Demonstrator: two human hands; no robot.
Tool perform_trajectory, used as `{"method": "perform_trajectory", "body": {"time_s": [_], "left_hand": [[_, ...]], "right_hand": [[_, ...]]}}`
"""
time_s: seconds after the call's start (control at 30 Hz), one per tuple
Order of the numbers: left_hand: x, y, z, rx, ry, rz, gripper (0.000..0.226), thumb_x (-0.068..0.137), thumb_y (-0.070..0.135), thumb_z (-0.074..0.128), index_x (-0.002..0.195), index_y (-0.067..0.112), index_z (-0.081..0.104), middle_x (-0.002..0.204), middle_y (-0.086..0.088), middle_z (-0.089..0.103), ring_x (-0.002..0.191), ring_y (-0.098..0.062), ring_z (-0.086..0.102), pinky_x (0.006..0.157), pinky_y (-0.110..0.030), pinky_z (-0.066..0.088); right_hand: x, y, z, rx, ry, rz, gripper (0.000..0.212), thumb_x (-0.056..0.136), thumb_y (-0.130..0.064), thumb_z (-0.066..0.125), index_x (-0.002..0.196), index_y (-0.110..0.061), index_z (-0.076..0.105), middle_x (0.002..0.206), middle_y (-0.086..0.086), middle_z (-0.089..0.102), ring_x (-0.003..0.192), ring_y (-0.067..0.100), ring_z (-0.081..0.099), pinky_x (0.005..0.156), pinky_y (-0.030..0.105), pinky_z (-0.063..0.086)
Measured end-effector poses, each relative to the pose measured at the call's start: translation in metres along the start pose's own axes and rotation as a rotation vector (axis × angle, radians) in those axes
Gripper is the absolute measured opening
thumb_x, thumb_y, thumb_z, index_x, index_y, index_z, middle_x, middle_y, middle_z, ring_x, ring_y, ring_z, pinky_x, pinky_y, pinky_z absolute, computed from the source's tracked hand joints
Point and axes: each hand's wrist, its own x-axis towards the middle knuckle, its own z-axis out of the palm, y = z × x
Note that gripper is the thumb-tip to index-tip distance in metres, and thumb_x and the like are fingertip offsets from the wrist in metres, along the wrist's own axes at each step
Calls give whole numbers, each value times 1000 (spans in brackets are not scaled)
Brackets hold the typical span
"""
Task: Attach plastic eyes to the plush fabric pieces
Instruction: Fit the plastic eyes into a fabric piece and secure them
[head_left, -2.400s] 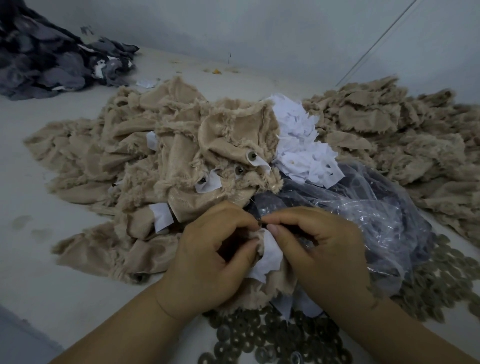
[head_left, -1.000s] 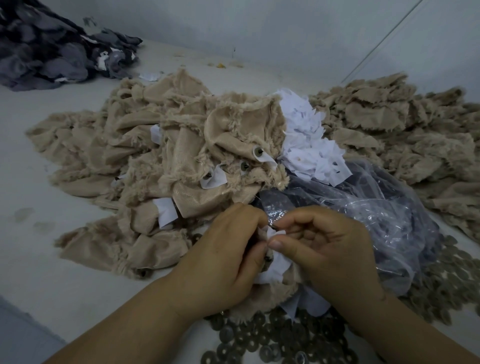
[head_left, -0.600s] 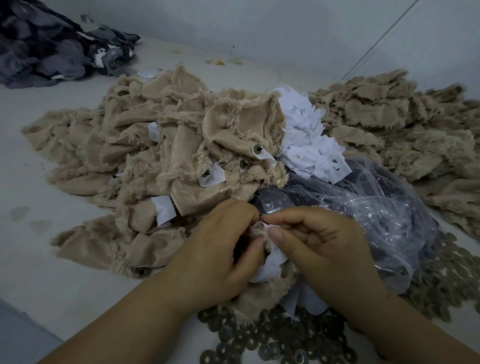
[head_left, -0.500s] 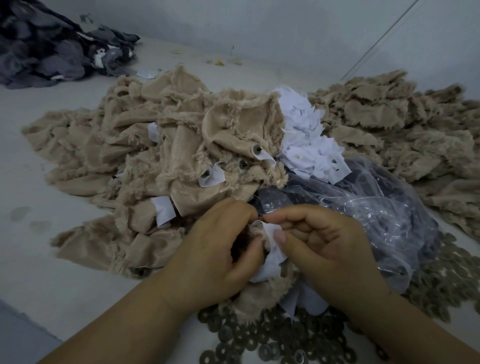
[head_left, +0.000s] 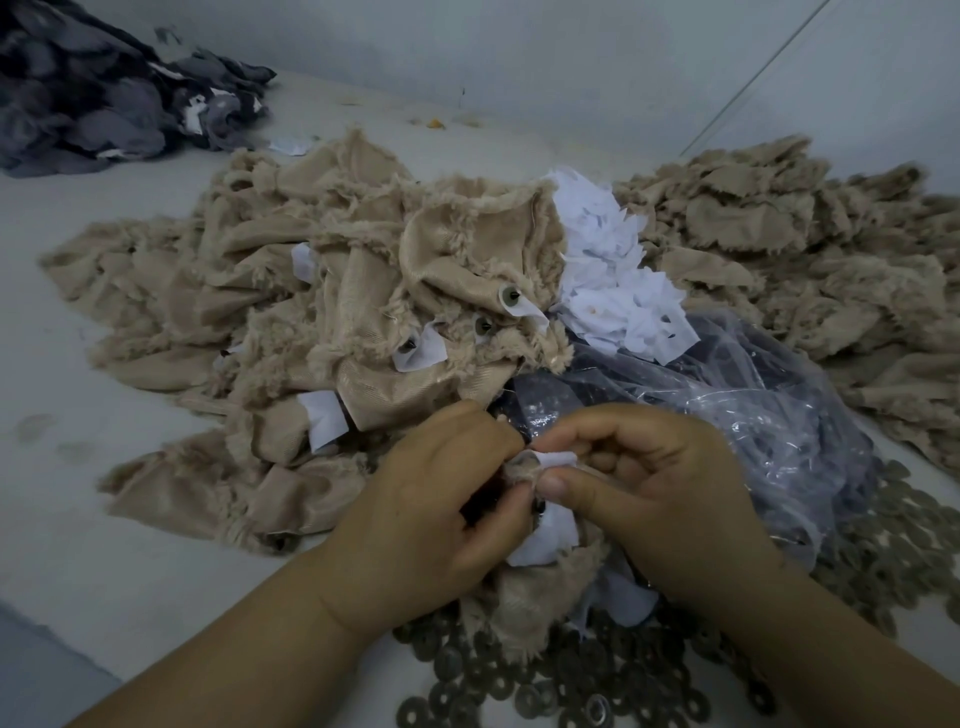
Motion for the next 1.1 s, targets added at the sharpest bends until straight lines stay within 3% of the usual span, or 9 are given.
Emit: {"method": "perform_trajectory", "body": {"time_s": [0.2, 0.33, 0.53, 0.7, 0.8, 0.93, 1.0, 1.1], "left_hand": [[-1, -1, 3, 32, 24, 36, 20, 87, 13, 59, 81, -3, 69, 72, -10, 61, 65, -19, 51, 63, -34, 44], [-1, 0, 4, 26, 42, 56, 20, 87, 11, 59, 78, -4, 69, 71, -11, 62, 64, -24, 55, 62, -37, 46], [-2, -1, 6, 34, 67, 74, 21, 87, 9, 59, 73, -4, 67, 70, -12, 62, 65, -25, 57, 65, -36, 47], [-3, -3, 8, 47, 92, 87, 22, 88, 10, 59, 74, -5, 66, 72, -14, 62, 65, -27, 57, 60, -41, 47], [-1, -4, 8, 64, 84, 9, 23, 91, 14, 57, 79, -3, 66, 75, -10, 60, 68, -21, 53, 63, -33, 44], [4, -6, 3, 37, 118, -87, 21, 94, 15, 53, 82, 2, 65, 78, -3, 60, 71, -11, 51, 69, -15, 40], [5, -8, 1, 24, 156, -118, 22, 94, 15, 52, 81, 2, 64, 77, -4, 61, 70, -12, 53, 67, -17, 41], [4, -7, 1, 35, 193, -102, 22, 94, 12, 51, 82, 0, 64, 77, -7, 62, 71, -14, 53, 68, -20, 43]], "right_hand": [[0, 2, 2, 49, -29, -17, 15, 73, -13, 76, 88, -13, 72, 84, 3, 75, 74, 9, 72, 69, 21, 59], [0, 4, 4, 99, -36, -16, 13, 74, -9, 74, 86, -11, 71, 79, -7, 73, 71, 5, 70, 67, 18, 56], [-2, 6, 5, 88, -16, -8, 11, 76, -13, 74, 86, -11, 71, 81, 9, 73, 69, 11, 71, 63, 23, 58], [-3, 5, 6, 83, 13, -7, 12, 76, -10, 74, 87, -10, 71, 82, 9, 73, 68, 23, 71, 62, 27, 60], [0, 1, 5, 74, 43, 35, 13, 76, -10, 72, 87, -16, 72, 80, -7, 76, 72, 7, 73, 67, 18, 58], [5, 0, -1, -89, 148, 72, 25, 84, 1, 71, 82, -24, 73, 72, -15, 74, 63, -3, 68, 59, 8, 50], [5, 0, -1, -84, 184, 107, 22, 89, -2, 67, 82, -21, 74, 68, -11, 73, 57, -2, 64, 54, 10, 48], [4, -3, 0, 19, 135, 150, 10, 85, -22, 67, 90, -16, 73, 69, -5, 73, 54, 1, 62, 51, 12, 48]]}}
